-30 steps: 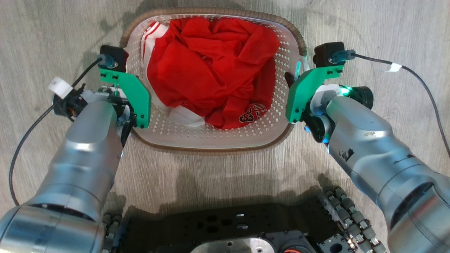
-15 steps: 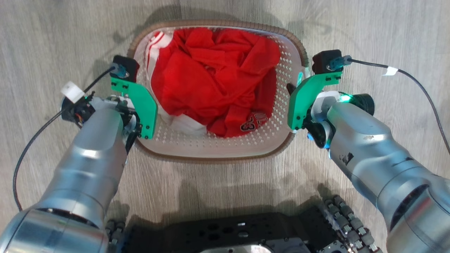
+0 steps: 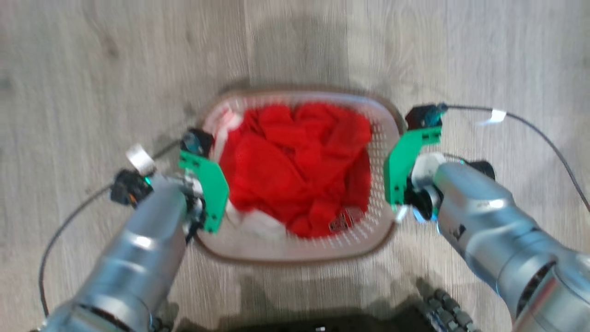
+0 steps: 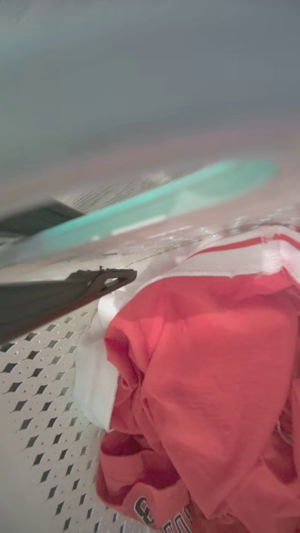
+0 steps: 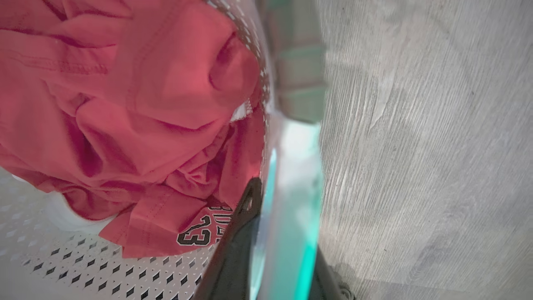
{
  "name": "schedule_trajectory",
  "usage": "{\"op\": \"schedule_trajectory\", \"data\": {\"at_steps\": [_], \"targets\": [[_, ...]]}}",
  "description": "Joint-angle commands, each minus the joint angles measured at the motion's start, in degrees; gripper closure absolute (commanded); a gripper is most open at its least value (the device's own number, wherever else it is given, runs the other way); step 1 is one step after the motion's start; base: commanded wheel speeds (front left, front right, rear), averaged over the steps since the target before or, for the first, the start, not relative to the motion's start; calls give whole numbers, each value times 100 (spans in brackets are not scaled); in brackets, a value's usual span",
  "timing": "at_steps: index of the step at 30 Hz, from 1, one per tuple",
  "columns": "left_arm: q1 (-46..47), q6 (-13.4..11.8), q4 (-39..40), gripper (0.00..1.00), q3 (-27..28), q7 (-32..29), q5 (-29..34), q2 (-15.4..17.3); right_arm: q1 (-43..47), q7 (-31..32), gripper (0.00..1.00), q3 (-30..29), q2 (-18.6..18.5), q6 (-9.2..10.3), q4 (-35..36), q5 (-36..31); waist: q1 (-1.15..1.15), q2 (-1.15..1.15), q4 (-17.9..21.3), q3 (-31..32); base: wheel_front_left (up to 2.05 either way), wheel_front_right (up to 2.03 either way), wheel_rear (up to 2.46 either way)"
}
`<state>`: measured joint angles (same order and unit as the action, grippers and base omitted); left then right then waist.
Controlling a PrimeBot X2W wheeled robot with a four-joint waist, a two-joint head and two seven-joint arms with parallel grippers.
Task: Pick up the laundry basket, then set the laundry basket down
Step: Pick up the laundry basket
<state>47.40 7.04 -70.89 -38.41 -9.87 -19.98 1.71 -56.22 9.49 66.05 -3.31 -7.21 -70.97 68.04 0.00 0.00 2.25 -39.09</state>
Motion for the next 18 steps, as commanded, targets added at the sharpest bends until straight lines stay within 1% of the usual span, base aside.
{"op": "schedule_trajectory", "data": {"at_steps": [1,2,3,4,9,18], "targets": [[-366,43,120,100,-354,-159,-21,132,168,76,100,110,-70,-28,53,-33,0,0,-70,422,0,0,0],[-492,44,289,100,-730,-325,-278,131,258,234,100,166,-113,-28,95,2,0,0,-110,656,0,0,0],[-535,44,371,100,-898,-384,-422,148,297,299,100,197,-135,-28,117,12,0,0,-131,767,0,0,0],[-535,44,371,100,-898,-384,-422,148,297,299,100,197,-135,-28,117,12,0,0,-131,767,0,0,0],[-690,44,748,100,-1635,-620,-1176,318,543,584,100,326,-197,-28,255,84,0,0,-214,1341,0,0,0],[-902,45,1298,100,-2805,-1413,-2556,709,1015,1085,100,508,-290,-28,583,246,0,0,-298,2308,0,0,0]]}}
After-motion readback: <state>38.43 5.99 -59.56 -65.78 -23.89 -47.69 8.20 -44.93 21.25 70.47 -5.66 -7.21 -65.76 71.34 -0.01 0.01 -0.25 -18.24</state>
